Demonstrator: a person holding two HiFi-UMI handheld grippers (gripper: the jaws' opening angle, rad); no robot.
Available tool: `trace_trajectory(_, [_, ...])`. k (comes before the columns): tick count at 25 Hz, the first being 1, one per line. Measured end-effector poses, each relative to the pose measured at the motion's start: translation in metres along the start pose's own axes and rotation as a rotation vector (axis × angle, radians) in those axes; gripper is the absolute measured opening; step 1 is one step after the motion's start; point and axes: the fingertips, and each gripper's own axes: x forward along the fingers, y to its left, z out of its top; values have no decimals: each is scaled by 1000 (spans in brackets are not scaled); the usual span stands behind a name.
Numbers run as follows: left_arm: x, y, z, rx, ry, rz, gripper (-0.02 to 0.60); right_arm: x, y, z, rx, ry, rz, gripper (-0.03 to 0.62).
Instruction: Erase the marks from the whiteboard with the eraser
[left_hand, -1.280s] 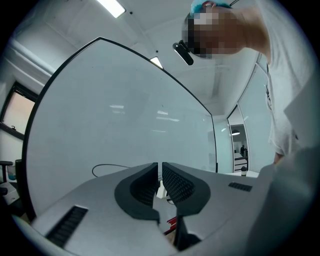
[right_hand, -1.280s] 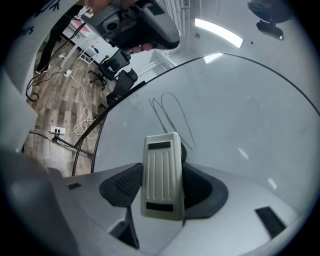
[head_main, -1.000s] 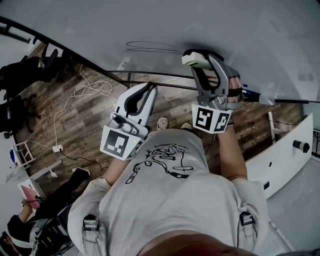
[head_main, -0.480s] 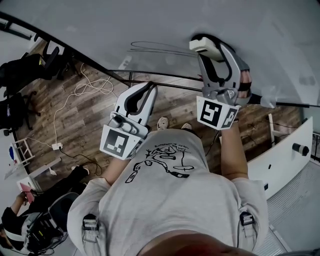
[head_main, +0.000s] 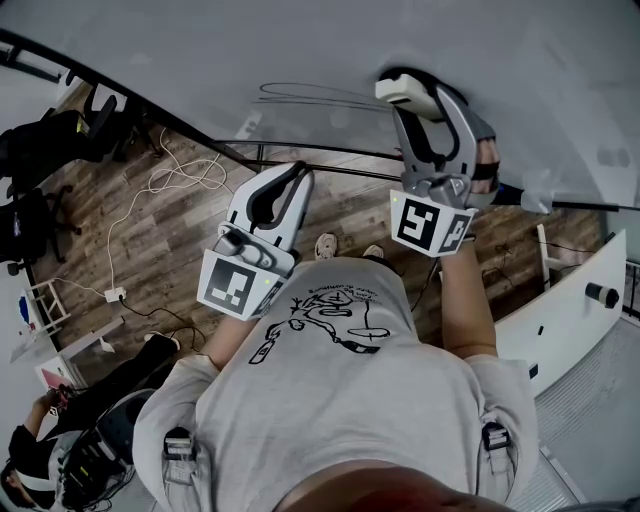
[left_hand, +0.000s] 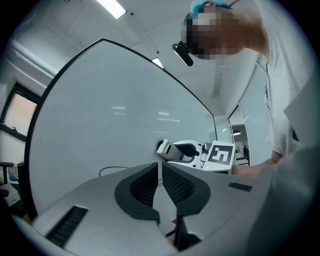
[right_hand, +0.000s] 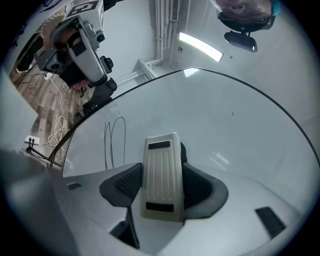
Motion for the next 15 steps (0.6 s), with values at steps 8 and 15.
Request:
trace_trajectory(8, [-1,1,0,6,10,2,41,3,6,0,-16,1,-2,258])
trace_trajectory(15, [-3,1,0,8,7,11,41,5,24,-4,-34,-1,22,258])
